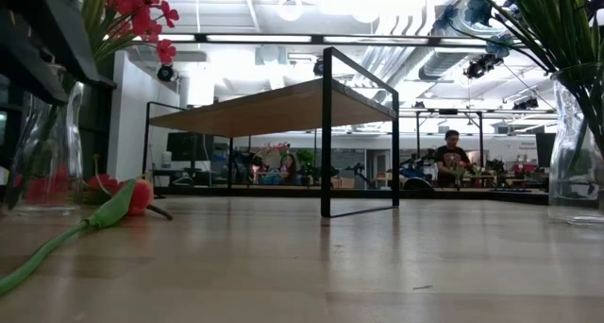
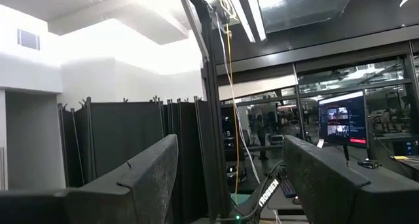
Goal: Pick and place flowers into a vace then onto a shelf
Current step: Put the orange tulip into the left transparent vase
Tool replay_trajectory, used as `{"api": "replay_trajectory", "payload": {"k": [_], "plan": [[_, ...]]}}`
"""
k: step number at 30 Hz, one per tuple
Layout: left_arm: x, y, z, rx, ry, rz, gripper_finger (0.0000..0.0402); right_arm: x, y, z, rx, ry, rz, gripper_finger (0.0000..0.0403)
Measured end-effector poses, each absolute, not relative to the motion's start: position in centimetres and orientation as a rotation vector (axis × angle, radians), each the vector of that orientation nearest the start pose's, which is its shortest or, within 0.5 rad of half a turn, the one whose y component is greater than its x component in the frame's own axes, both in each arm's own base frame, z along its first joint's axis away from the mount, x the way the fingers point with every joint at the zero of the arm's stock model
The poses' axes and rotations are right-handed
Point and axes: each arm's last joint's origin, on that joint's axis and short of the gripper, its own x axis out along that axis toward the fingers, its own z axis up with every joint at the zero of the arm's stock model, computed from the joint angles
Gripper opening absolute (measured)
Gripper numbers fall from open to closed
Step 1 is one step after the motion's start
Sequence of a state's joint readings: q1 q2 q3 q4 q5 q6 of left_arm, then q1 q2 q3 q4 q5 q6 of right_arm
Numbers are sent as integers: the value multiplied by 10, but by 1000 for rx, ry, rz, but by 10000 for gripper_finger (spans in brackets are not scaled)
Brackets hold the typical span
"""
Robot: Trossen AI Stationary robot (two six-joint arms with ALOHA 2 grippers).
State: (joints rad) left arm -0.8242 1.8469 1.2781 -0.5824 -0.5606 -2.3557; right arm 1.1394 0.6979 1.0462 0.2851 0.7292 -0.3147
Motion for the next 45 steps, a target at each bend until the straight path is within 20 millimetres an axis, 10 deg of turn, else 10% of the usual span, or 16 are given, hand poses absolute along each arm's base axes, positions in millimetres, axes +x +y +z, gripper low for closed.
{"api": "replay_trajectory", "payload": {"k": [6, 24, 45], "plan": [[261, -260, 192, -1429, 605, 781, 110, 60, 83, 465, 190, -421, 331, 265], [260, -259, 191, -1414, 601, 790, 313, 60, 84, 463, 177, -412, 334, 265], [279, -239, 189, -1526, 820, 887, 334, 60, 84, 463, 177, -412, 333, 265]]}}
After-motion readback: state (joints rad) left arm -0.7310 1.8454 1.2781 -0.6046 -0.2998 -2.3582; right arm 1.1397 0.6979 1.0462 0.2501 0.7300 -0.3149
